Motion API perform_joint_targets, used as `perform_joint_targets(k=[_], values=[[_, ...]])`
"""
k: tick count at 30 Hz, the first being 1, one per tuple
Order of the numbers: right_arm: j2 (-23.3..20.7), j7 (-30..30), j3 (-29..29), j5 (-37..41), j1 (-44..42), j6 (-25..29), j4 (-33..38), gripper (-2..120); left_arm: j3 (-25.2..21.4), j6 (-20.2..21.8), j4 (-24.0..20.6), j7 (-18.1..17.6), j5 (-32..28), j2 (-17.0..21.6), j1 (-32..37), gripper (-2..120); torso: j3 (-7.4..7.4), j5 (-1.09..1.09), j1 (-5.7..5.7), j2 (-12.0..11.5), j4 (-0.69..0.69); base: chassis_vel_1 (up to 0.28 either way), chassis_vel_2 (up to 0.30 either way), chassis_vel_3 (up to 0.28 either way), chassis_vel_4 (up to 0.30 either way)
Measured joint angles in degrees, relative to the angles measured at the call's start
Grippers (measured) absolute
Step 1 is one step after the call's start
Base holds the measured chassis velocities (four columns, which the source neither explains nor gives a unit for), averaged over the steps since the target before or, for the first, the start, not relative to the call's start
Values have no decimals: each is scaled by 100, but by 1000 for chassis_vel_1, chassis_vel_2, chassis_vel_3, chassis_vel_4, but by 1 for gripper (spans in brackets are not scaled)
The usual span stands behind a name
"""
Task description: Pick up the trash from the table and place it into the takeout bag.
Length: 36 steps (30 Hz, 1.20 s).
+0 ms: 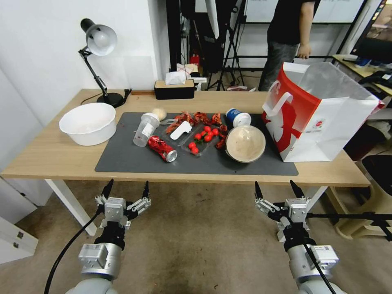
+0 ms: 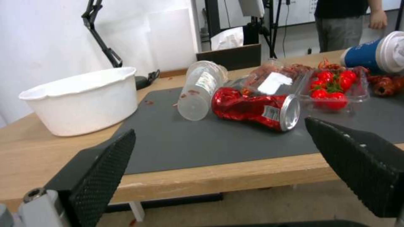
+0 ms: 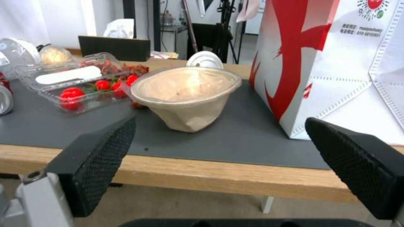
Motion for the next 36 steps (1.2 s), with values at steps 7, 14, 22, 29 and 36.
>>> perform_joint_targets(k=[7, 14, 22, 29, 36], values=[[0, 0, 0, 0, 0, 0, 0, 100, 0, 0, 0, 0, 0, 0, 0, 100, 0, 0, 0, 0, 0, 0, 0, 0, 0], [0, 0, 0, 0, 0, 0, 0, 100, 0, 0, 0, 0, 0, 0, 0, 100, 0, 0, 0, 0, 0, 0, 0, 0, 0], [16, -42, 5, 38, 2, -58, -9, 100, -4, 38, 0, -9, -39, -19, -27, 100, 0, 0, 0, 0, 0, 0, 0, 0, 0], [226, -569, 120, 511, 58, -754, -157, 100, -132, 997, 41, -429, -912, -501, -623, 100, 0, 0, 1, 0, -2, 0, 0, 0, 0], [223, -575, 128, 519, 64, -750, -158, 100, -129, 925, 80, -441, -992, -551, -645, 100, 0, 1, 2, 0, 0, 0, 0, 0, 0]])
